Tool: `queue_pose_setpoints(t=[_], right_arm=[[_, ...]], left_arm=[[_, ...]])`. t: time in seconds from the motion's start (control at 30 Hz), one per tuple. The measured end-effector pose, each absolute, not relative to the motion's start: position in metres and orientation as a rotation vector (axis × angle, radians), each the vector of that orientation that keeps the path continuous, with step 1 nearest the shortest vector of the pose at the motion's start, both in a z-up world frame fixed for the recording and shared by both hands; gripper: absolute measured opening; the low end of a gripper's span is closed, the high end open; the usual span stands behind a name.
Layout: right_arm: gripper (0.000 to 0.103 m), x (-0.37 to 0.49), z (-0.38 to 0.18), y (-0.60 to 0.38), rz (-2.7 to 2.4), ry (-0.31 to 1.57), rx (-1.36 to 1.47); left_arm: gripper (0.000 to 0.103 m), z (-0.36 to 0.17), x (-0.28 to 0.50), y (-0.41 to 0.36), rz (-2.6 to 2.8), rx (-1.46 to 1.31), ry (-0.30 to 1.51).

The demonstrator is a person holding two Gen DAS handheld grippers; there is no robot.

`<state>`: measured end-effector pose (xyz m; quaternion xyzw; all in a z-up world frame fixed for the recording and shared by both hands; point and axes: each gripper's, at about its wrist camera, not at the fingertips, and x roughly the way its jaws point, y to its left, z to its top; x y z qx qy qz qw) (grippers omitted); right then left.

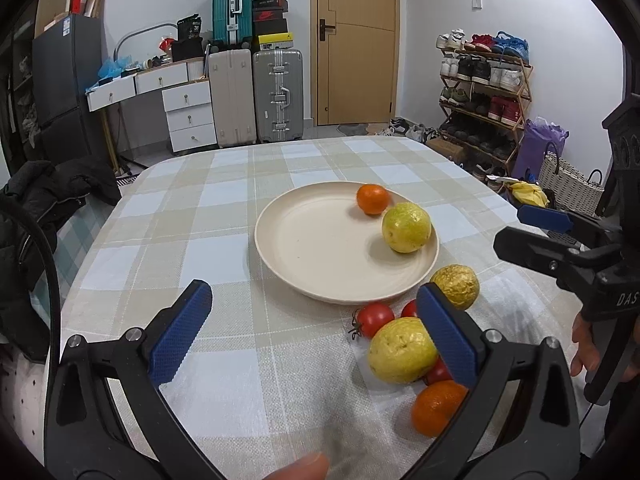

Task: Organize fruits
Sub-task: 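Open both tools to drop the orange and yellow fruit onto the plate, then move both tools back toward the remaining fruits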

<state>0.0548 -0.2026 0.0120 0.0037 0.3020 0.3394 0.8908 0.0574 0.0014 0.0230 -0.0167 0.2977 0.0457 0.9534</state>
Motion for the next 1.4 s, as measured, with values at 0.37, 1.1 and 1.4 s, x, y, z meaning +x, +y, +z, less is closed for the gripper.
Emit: queue_pose_setpoints(t=[0.37, 1.1, 1.4], right_arm=[[0.103, 0.051, 0.005, -0.201, 0.722, 0.657, -0.011], [0.103, 0.068, -0.022, -0.209, 0.690, 0.820, 0.011], [0.096, 0.069, -0.030, -0.205, 0.681, 0.838, -0.021]], left_arm=[[0.102, 0.032, 0.033, -0.005, 0.085, -0.046, 0.599], [0.102, 0.017, 0.050, 0.002, 0.060, -0.070, 0.661], [0.102, 0.007, 0.056, -0.006, 0.052, -0.047, 0.694]])
